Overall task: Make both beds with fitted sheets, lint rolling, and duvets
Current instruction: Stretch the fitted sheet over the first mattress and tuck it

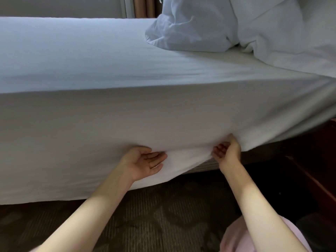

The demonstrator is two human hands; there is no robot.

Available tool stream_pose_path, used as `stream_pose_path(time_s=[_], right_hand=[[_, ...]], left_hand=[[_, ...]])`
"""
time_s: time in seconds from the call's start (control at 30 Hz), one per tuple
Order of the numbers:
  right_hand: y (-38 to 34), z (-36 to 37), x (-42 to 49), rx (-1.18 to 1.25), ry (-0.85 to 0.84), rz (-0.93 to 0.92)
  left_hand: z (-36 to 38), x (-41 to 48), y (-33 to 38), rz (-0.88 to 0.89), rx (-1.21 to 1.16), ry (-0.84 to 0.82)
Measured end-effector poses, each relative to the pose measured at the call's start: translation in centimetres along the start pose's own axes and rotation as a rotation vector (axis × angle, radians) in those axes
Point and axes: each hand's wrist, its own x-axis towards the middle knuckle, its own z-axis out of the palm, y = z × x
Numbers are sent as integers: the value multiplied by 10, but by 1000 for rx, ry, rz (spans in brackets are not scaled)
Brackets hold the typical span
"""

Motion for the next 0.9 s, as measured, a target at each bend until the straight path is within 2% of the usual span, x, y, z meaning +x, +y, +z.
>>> stream_pose_path(time_s=[0.07,0.13,0.3,0.47,0.6,0.73,0.8,0.9], right_hand=[[3,-5,10,125,30,106],[5,-7,15,176,47,138],[-4,6,6,169,48,31],[-8,3,4,65,-16,70],[-16,-12,10,174,-128,123],[-25,-23,17,59,-230,186],[-36,-27,18,30,-334,189],[-38,-31,16,155,-441,210]], left_hand=[[-2,8,-1,-3,-26,14],[-5,12,0,0,-88,-3],[-10,9,-4,55,-266,-101],[-27,22,-17,160,-229,-260],[-32,30,-16,193,-233,-325],[-26,38,-13,218,-224,-342],[-22,39,-10,226,-211,-350],[-16,40,-7,250,-241,-368]])
